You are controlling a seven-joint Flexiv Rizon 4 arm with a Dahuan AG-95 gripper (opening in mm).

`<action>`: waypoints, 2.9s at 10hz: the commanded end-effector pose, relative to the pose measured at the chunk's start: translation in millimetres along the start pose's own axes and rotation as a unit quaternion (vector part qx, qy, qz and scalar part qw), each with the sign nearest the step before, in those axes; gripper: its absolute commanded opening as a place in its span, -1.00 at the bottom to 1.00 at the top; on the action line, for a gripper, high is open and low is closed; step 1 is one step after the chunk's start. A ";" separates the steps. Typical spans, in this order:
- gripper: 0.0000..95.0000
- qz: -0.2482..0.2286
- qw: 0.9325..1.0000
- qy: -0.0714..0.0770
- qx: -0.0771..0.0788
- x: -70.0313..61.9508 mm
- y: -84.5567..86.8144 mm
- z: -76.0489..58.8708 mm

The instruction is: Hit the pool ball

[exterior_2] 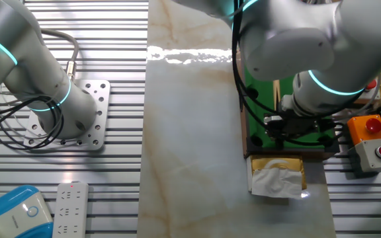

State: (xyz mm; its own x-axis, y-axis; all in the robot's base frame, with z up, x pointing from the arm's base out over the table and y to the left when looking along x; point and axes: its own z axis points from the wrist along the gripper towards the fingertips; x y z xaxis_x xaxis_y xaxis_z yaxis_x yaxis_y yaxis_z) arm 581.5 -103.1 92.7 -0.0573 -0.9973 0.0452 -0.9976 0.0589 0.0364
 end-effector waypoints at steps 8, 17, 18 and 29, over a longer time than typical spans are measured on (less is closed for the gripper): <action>-1.00 -0.001 1.000 0.005 0.001 -2.7 0.4 1.3; -0.60 -0.012 1.000 0.009 -0.001 -3.2 0.3 1.3; -0.60 -0.012 1.000 0.009 -0.001 -3.2 0.3 1.1; -1.00 0.498 0.867 0.006 -0.037 -12.6 23.7 -92.0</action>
State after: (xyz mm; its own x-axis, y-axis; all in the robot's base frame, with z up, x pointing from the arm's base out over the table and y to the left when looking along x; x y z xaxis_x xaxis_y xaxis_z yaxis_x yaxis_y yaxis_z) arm 567.2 -88.9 166.9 -0.4528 -0.8862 0.0983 -0.8883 0.4579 0.0363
